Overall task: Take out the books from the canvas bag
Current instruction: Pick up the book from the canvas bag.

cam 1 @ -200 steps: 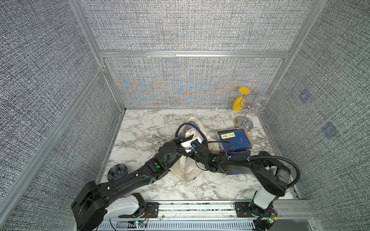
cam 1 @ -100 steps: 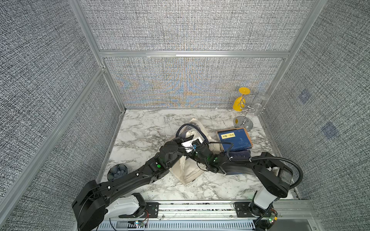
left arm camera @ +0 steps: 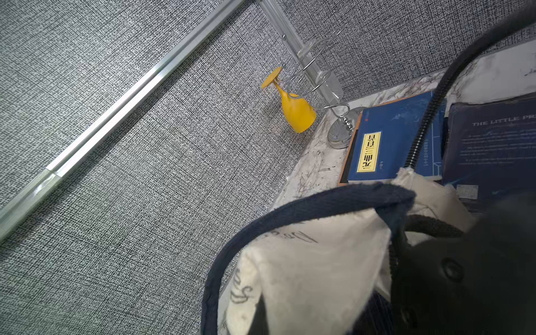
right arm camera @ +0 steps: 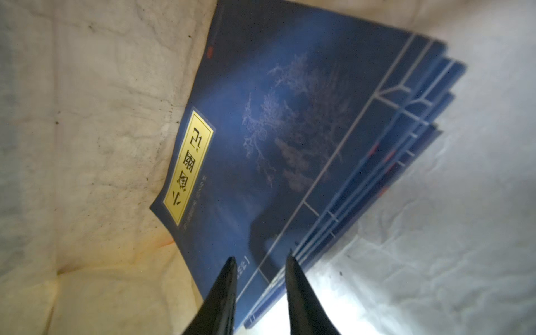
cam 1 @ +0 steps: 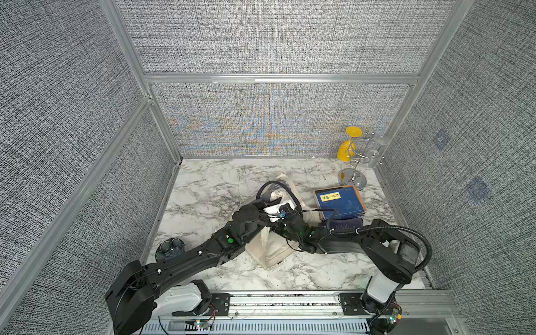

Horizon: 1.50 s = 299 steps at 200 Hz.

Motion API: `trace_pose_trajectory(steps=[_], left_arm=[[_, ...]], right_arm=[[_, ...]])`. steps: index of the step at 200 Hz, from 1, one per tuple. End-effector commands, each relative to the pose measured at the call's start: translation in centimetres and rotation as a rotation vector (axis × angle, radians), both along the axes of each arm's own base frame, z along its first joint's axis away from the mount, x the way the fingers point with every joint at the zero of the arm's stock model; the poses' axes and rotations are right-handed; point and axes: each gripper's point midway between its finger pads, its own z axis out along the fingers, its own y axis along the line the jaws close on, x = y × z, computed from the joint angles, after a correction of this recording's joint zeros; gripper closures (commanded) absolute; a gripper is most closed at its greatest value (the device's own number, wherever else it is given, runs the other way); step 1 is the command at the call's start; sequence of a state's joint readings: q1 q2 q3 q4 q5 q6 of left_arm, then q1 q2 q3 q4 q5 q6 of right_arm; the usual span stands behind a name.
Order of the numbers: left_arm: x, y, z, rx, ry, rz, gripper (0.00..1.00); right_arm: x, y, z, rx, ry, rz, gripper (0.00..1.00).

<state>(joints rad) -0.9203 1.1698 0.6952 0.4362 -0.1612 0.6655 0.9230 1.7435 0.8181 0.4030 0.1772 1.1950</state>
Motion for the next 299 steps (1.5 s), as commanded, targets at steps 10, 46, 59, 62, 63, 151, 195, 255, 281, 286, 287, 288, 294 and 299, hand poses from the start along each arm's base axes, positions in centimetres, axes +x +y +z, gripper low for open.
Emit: trace_pose_trajectory(steps=[10, 46, 59, 62, 63, 151, 195, 255, 281, 286, 287, 288, 294, 299], left_arm=[[-0.4, -0.3, 1.9, -0.058, -0.046, -0.025, 1.00], [-0.5, -0.3, 1.9, -0.060, -0.043, -0.032, 1.00], [-0.6, -0.4, 2.0, -0.062, -0.043, -0.038, 1.00], [-0.6, -0.4, 2.0, -0.063, -0.043, -0.040, 1.00], [-0.6, -0.4, 2.0, -0.063, -0.043, -0.040, 1.00], [-2.6, 0.7, 5.9, -0.167, -0.251, -0.090, 1.00], [-3.9, 2.1, 8.7, -0.229, -0.333, -0.094, 1.00], [-4.9, 1.6, 8.3, -0.205, -0.343, -0.151, 1.00], [-5.0, 1.4, 8.1, -0.190, -0.336, -0.161, 1.00], [-5.1, 1.4, 7.9, -0.183, -0.333, -0.163, 1.00], [-5.0, 1.3, 7.9, -0.181, -0.333, -0.164, 1.00], [-5.0, 1.3, 7.8, -0.179, -0.332, -0.164, 1.00], [-5.0, 1.2, 7.5, -0.165, -0.327, -0.169, 1.00], [-5.0, 1.0, 7.2, -0.152, -0.324, -0.174, 1.00]], right_arm=[[1.1, 0.9, 0.7, 0.047, -0.039, -0.015, 0.69], [0.4, 1.3, -1.0, 0.072, 0.033, -0.024, 0.65], [0.3, 1.5, -1.4, 0.078, 0.032, -0.031, 0.58], [0.3, 1.6, -1.5, 0.079, 0.035, -0.030, 0.57], [0.3, 1.7, -1.5, 0.078, 0.036, -0.028, 0.56], [-1.0, 1.5, -2.2, 0.048, 0.019, -0.036, 0.46], [-2.0, 1.8, -2.9, 0.050, 0.030, -0.035, 0.45], [-0.9, 1.8, -3.0, 0.092, 0.010, -0.059, 0.63], [-0.3, 1.5, -1.9, 0.093, -0.011, -0.058, 0.75], [-0.3, 1.5, -1.7, 0.088, -0.016, -0.057, 0.77], [-0.2, 1.5, -1.7, 0.088, -0.016, -0.056, 0.77], [-0.2, 1.5, -1.6, 0.086, -0.017, -0.057, 0.77], [-0.1, 1.6, -1.4, 0.085, -0.019, -0.054, 0.79], [0.0, 1.6, -1.3, 0.086, -0.020, -0.051, 0.80]])
